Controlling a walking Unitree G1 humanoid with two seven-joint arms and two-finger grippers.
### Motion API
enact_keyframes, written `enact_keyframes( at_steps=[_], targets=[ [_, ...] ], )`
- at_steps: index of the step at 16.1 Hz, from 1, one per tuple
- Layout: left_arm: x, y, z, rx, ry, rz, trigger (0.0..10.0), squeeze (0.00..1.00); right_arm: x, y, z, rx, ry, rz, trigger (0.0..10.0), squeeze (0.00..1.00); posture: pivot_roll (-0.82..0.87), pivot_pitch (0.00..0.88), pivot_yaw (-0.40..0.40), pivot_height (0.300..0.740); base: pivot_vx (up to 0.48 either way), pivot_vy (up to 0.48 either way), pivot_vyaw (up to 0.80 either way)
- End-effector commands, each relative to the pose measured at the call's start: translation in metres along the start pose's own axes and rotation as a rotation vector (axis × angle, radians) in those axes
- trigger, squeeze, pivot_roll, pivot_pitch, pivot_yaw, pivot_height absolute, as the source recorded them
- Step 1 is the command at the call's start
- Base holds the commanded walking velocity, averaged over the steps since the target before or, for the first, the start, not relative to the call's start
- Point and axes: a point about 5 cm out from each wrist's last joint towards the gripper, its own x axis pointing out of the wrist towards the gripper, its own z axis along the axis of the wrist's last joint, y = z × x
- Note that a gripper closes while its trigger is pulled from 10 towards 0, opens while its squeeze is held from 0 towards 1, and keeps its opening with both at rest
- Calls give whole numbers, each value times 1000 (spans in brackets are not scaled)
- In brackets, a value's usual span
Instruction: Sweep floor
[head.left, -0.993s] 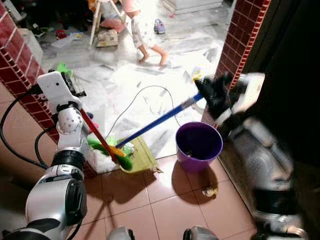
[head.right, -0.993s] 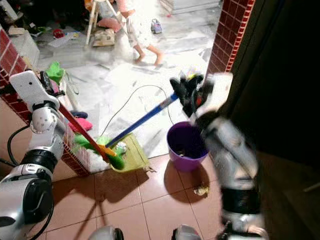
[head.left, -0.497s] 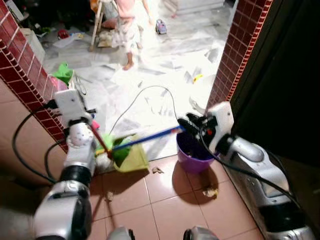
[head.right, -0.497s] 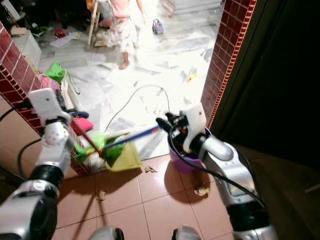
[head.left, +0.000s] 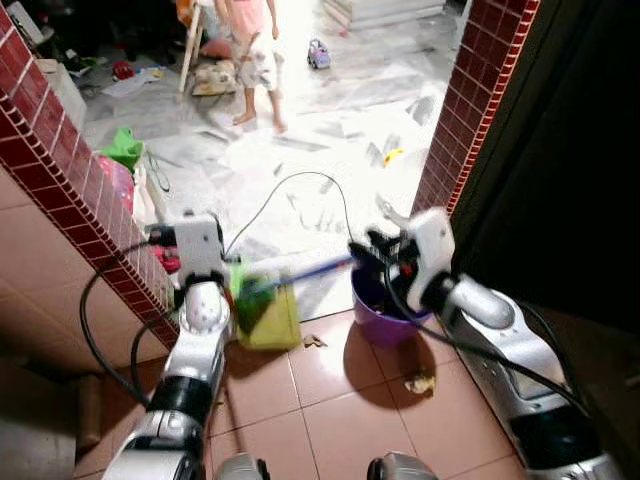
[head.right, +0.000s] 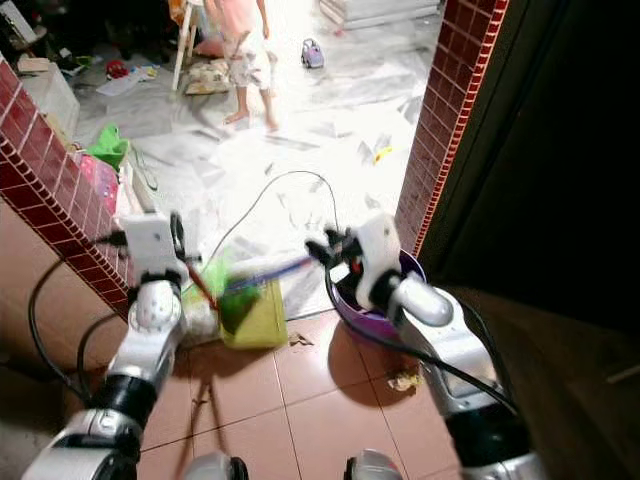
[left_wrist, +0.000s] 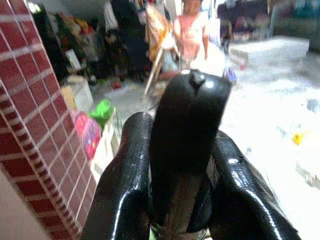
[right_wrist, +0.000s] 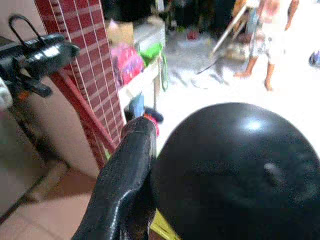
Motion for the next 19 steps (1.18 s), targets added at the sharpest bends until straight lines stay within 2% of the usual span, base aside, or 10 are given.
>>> enact_keyframes(
  at_steps=[1, 3, 5, 7, 11, 12, 13, 15, 17, 19],
  targets=[
    [7, 2, 32, 26, -154, 16, 10000, 0, -15, -34, -22, -70, 138, -251, 10000, 0, -187, 0, 99, 740, 0, 0, 0],
    [2, 6, 26, 50, -134, 30, 10000, 0, -15, -43, -10, -97, 32, -374, 10000, 0, -187, 0, 104, 740, 0, 0, 0],
    [-4, 11, 21, 66, -110, 42, 10000, 0, -10, -42, 6, -40, -105, -446, 10000, 0, -179, 0, 106, 740, 0, 0, 0],
    [-14, 9, 16, 57, -65, 20, 10000, 0, 1, -44, 27, 1, -242, -562, 10000, 0, -163, 0, 110, 740, 0, 0, 0],
    [-27, -1, 7, 45, -3, -40, 10000, 0, 29, -52, 68, 63, -402, -720, 10000, 0, -152, 0, 110, 740, 0, 0, 0],
    [-27, -1, 8, 46, -3, -41, 10000, 0, 33, -52, 74, 73, -421, -714, 10000, 0, -153, 0, 110, 740, 0, 0, 0],
    [-26, -1, 9, 48, 3, -43, 10000, 0, 47, -51, 89, 88, -455, -701, 10000, 0, -150, 0, 108, 740, 0, 0, 0],
    [-25, -2, 11, 50, 7, -40, 10000, 0, 54, -53, 101, 77, -469, -709, 10000, 0, -150, 0, 105, 740, 0, 0, 0],
    [-26, -1, 11, 54, 10, -31, 10000, 0, 55, -55, 100, 64, -451, -722, 10000, 0, -150, 0, 99, 740, 0, 0, 0],
    [-25, 3, 10, 64, 19, -5, 10000, 0, 51, -58, 82, 65, -392, -718, 10000, 0, -150, 0, 93, 740, 0, 0, 0]
  ],
)
